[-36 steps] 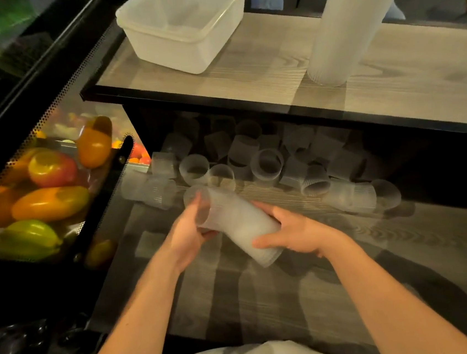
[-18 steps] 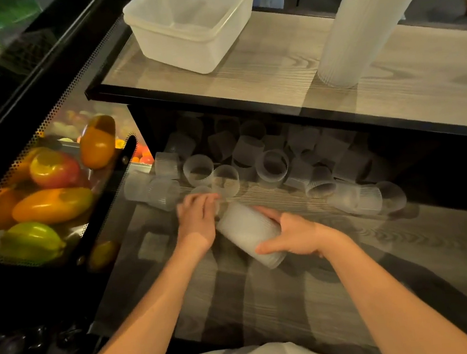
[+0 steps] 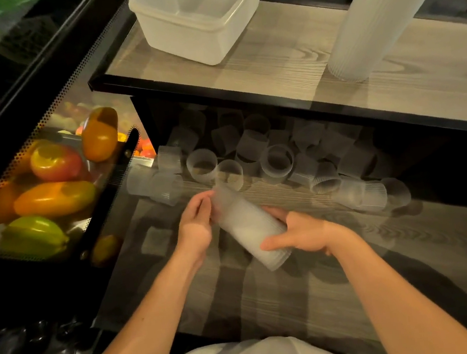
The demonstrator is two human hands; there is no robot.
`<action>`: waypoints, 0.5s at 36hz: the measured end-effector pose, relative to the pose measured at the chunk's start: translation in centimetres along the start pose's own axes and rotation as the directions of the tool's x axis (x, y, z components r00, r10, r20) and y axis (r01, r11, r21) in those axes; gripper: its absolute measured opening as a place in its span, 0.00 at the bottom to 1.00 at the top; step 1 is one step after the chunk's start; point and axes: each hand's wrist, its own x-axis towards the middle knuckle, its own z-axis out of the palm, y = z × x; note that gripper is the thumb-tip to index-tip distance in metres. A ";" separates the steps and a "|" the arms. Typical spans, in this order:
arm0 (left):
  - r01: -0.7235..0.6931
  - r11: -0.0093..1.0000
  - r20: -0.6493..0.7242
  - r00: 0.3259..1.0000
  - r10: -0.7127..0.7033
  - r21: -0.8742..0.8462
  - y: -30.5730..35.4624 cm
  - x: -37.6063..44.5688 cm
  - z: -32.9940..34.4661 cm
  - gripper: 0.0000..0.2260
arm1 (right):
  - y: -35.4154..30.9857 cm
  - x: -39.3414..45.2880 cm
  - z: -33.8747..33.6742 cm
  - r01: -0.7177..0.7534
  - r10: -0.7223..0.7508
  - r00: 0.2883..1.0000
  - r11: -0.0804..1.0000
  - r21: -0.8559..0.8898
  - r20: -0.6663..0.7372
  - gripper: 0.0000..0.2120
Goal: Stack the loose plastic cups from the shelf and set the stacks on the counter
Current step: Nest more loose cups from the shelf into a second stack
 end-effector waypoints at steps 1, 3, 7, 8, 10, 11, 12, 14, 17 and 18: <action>-0.024 0.999 -0.011 1.000 0.024 0.045 -0.4 0.2 -0.1 0.10 | -0.3 0.0 0.0 0.003 -0.002 1.000 1.000 -0.018 0.017 0.43; -0.078 0.985 0.011 0.997 0.077 0.154 -0.7 0.1 -0.5 0.12 | -0.6 0.1 0.0 0.007 -0.006 1.000 0.998 -0.066 0.017 0.45; -0.168 0.930 0.079 0.986 0.150 0.326 -0.5 0.1 -1.8 0.10 | -1.1 0.5 0.3 -0.010 0.009 1.000 0.995 -0.099 -0.016 0.48; -0.193 0.915 0.110 0.980 0.165 0.354 -0.3 0.0 -1.9 0.10 | -1.3 0.6 0.4 -0.011 0.008 0.999 0.996 -0.092 -0.033 0.48; -0.225 0.897 0.191 0.968 0.162 0.381 0.1 -0.1 -1.9 0.11 | -1.7 0.7 0.8 -0.001 -0.005 0.998 0.996 -0.092 -0.064 0.45; -0.250 0.879 0.227 0.959 0.169 0.405 0.1 -0.1 -1.9 0.11 | -1.9 0.8 1.0 0.010 -0.017 0.997 0.997 -0.082 -0.081 0.44; -0.305 0.840 0.245 0.946 0.213 0.448 0.3 -0.1 -2.0 0.12 | -2.1 0.8 1.2 0.027 -0.033 0.995 0.998 -0.062 -0.098 0.42; -0.380 0.718 0.180 0.922 0.342 0.583 0.7 0.7 -2.3 0.16 | -2.4 0.9 1.5 0.063 -0.066 0.990 0.998 -0.023 -0.125 0.40; -0.145 0.686 -0.123 0.937 0.326 0.713 1.3 3.3 -3.6 0.27 | -2.7 1.0 1.8 0.081 -0.081 0.987 0.997 -0.006 -0.140 0.40; -0.098 0.640 -0.152 0.934 0.324 0.762 1.2 4.4 -4.3 0.30 | -2.8 1.0 1.8 0.078 -0.077 0.987 0.997 -0.002 -0.138 0.40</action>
